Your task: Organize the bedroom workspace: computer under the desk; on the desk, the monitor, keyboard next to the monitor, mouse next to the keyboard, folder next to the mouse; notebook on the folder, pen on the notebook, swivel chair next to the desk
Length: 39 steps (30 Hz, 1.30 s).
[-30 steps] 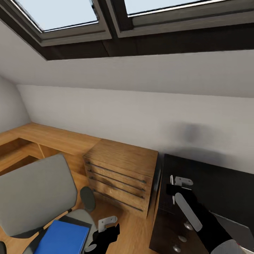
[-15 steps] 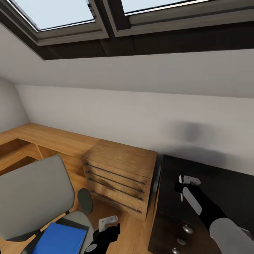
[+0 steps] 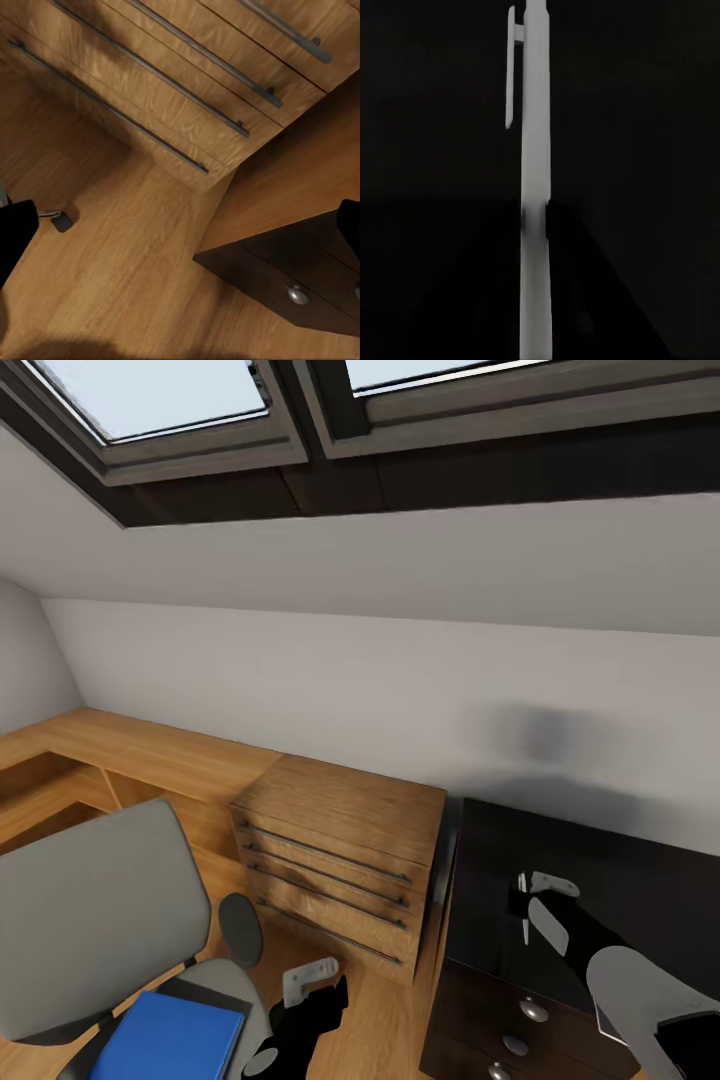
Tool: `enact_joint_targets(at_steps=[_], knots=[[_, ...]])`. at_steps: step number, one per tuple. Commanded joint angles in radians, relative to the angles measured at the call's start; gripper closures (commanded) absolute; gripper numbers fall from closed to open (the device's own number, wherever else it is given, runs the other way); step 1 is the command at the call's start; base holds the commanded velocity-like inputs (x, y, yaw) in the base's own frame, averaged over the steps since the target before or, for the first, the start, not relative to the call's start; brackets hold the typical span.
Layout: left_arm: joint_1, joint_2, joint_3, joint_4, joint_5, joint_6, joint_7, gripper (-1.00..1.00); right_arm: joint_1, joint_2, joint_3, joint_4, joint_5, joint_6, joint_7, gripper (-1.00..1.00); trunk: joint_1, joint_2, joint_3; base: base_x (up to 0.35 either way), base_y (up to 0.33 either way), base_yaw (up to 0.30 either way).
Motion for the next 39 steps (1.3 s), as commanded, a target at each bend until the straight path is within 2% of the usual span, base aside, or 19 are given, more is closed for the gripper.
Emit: enact_joint_targets(at_steps=[1, 5, 11, 39], knots=[[-0.001, 0.001, -0.003, -0.003, 0.003, 0.004, 0.009, -1.0, -0.001, 0.003, 0.008, 0.004, -0.018, 0.008, -0.008, 1.0, 0.004, -0.009, -0.005, 0.0, 0.0, 0.0], [0.0, 0.001, -0.003, -0.005, 0.003, 0.003, 0.013, -1.0, -0.001, 0.02, 0.008, 0.014, -0.029, 0.012, -0.009, 1.0, 0.02, -0.037, -0.017, 0.0, 0.0, 0.0], [0.0, 0.001, -0.003, -0.006, 0.003, 0.003, 0.014, -1.0, -0.001, 0.03, 0.008, 0.018, -0.033, 0.013, -0.009, 1.0, 0.043, -0.079, -0.036, 0.0, 0.0, 0.0], [0.0, 0.001, -0.003, -0.005, 0.003, 0.003, 0.016, -1.0, -0.001, 0.032, 0.008, 0.017, -0.032, 0.004, -0.011, 1.0, 0.15, -0.275, -0.124, 0.0, 0.0, 0.0]])
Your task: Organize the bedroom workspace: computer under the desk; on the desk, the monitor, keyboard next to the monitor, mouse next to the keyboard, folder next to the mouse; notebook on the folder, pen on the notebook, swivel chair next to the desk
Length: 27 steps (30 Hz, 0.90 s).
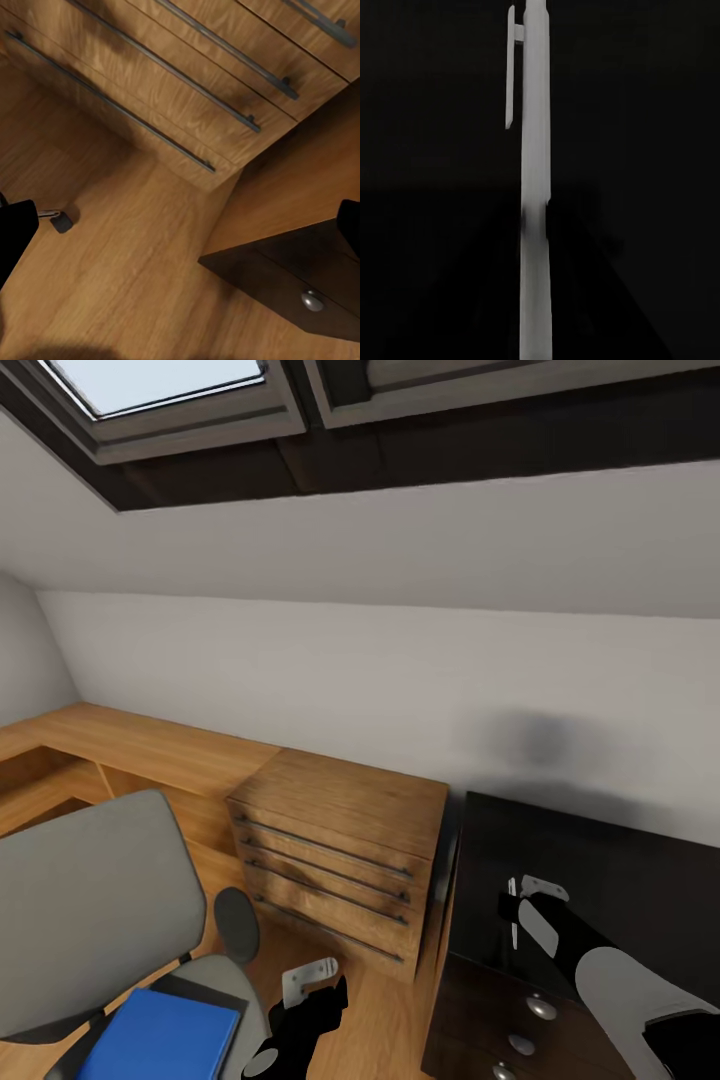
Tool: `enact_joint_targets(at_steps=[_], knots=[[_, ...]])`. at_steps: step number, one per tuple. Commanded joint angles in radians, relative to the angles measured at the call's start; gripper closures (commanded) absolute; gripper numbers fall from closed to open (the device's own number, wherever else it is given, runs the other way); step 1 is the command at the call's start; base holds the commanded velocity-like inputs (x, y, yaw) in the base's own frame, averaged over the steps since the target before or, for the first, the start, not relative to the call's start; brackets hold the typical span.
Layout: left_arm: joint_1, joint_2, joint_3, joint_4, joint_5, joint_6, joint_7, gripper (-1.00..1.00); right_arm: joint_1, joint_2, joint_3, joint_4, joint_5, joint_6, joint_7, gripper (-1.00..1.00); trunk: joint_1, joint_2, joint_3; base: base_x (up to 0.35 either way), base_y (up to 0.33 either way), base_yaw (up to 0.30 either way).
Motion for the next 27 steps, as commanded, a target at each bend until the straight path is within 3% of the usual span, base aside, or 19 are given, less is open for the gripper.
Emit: enact_joint_targets(at_steps=[1, 17, 18, 27], knots=[[-0.001, 0.001, -0.002, -0.002, 0.003, 0.004, 0.007, -1.0, 0.0, -0.001, 0.008, -0.003, -0.01, 0.005, -0.008, 1.0, 0.004, -0.008, -0.005, 0.0, 0.0, 0.0], [-0.001, 0.001, -0.002, -0.002, 0.003, 0.004, 0.007, -1.0, 0.0, -0.001, 0.008, -0.004, -0.01, 0.005, -0.01, 1.0, 0.065, -0.12, -0.055, 0.0, 0.0, 0.0], [-0.001, 0.001, -0.002, -0.002, 0.003, 0.004, 0.007, -1.0, 0.0, -0.001, 0.008, -0.004, -0.01, 0.005, -0.011, -1.0, 0.065, -0.12, -0.055, 0.0, 0.0, 0.0], [-0.001, 0.001, -0.002, -0.002, 0.004, 0.005, 0.007, -1.0, 0.0, -0.001, 0.008, -0.007, -0.01, 0.004, -0.011, -1.0, 0.065, -0.12, -0.055, 0.0, 0.0, 0.0]])
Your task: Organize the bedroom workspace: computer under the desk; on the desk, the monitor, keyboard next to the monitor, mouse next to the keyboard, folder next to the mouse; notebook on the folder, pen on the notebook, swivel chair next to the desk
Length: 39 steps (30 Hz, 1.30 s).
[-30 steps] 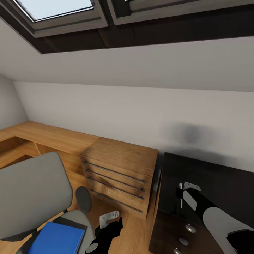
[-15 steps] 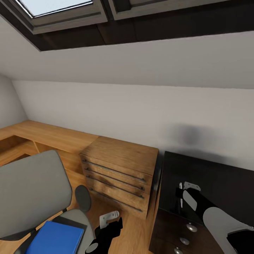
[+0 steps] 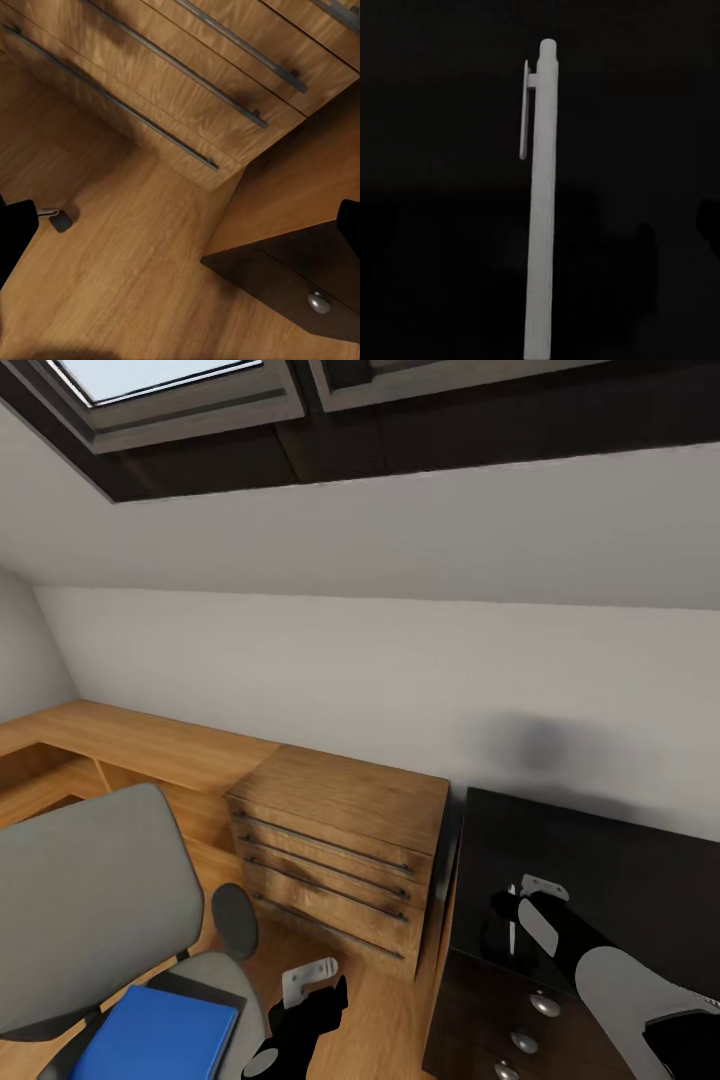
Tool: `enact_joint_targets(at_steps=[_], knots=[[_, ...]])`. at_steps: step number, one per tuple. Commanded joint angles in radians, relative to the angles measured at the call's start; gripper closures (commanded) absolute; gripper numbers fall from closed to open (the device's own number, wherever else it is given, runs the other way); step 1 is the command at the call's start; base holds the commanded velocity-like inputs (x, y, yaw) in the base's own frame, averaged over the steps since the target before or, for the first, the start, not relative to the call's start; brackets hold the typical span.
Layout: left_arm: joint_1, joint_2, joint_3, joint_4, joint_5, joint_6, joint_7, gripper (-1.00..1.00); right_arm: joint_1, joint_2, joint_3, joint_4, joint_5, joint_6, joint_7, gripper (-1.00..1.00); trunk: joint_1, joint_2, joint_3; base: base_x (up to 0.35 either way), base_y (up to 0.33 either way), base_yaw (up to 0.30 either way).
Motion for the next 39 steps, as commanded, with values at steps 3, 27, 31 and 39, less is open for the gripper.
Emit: enact_joint_targets(at_steps=[3, 27, 31, 39], knots=[[-0.001, 0.001, -0.002, -0.002, 0.003, 0.004, 0.007, -1.0, 0.0, -0.001, 0.008, -0.004, -0.008, 0.004, -0.007, -1.0, 0.0, -0.001, -0.001, 0.0, 0.0, 0.0], [-0.001, 0.002, 0.001, 0.004, 0.003, 0.004, 0.007, -1.0, 0.105, 0.077, 0.018, -0.487, -0.013, 0.094, -0.236, -1.0, 0.0, -0.001, -0.001, 0.0, 0.0, 0.0], [-0.001, 0.007, 0.0, 0.004, 0.003, 0.004, 0.007, -1.0, 0.133, 0.109, 0.045, -0.544, -0.009, 0.117, -0.256, -1.0, 0.0, -0.001, -0.001, 0.0, 0.0, 0.0], [-0.001, 0.026, -0.001, 0.004, 0.001, 0.002, 0.007, -1.0, 0.143, 0.148, 0.088, -0.564, -0.007, 0.131, -0.265, -1.0, 0.0, -0.001, -0.001, 0.0, 0.0, 0.203]])
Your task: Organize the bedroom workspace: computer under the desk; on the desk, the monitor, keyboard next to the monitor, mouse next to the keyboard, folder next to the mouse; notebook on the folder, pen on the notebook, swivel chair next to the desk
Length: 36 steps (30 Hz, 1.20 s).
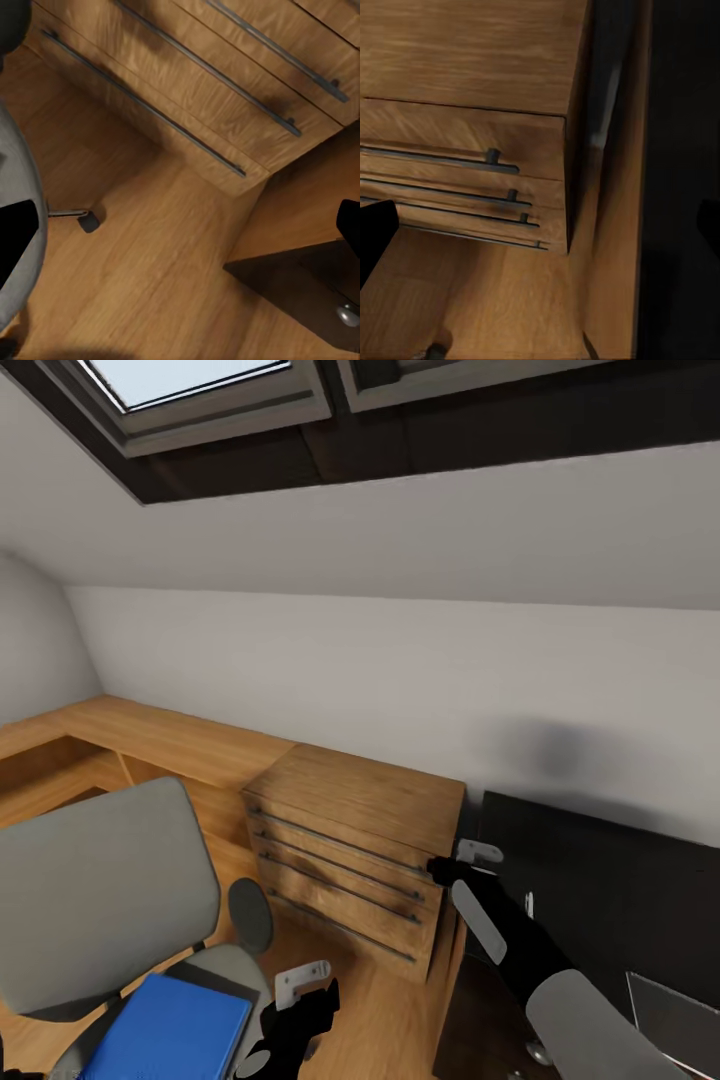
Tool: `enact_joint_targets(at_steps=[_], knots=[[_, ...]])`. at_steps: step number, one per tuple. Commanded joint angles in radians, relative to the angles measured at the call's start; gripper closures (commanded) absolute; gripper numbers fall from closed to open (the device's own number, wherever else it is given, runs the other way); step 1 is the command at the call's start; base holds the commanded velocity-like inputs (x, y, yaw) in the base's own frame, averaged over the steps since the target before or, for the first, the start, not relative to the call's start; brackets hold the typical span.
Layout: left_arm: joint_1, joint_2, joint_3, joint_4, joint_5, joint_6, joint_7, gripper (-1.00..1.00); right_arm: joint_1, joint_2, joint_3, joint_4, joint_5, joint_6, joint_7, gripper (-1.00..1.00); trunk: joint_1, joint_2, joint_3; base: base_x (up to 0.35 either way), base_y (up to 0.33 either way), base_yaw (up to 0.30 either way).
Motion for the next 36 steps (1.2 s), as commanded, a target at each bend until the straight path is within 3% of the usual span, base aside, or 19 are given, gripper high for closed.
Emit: enact_joint_targets(at_steps=[1, 23, 30, 36], knots=[[-0.001, 0.001, -0.003, -0.001, 0.003, 0.003, 0.007, -1.0, -0.001, 0.0, 0.004, -0.002, -0.007, 0.003, -0.008, -1.0, 0.0, -0.001, -0.001, 0.0, 0.0, 0.269], [-0.001, 0.003, -0.002, -0.001, 0.005, 0.0, 0.008, -1.0, 0.0, 0.007, 0.005, 0.0, -0.005, 0.004, -0.009, -1.0, 0.0, -0.001, -0.001, 0.0, 0.0, 0.278], [-0.001, 0.034, 0.006, -0.004, 0.003, 0.0, 0.009, -1.0, 0.0, 0.006, 0.006, 0.0, -0.004, 0.004, -0.009, -1.0, 0.0, -0.001, -0.001, 0.0, 0.0, 0.279], [-0.001, 0.039, 0.007, -0.004, 0.003, 0.0, 0.009, -1.0, 0.0, 0.006, 0.006, 0.0, -0.003, 0.004, -0.009, -1.0, 0.0, -0.001, -0.001, 0.0, 0.0, 0.279]])
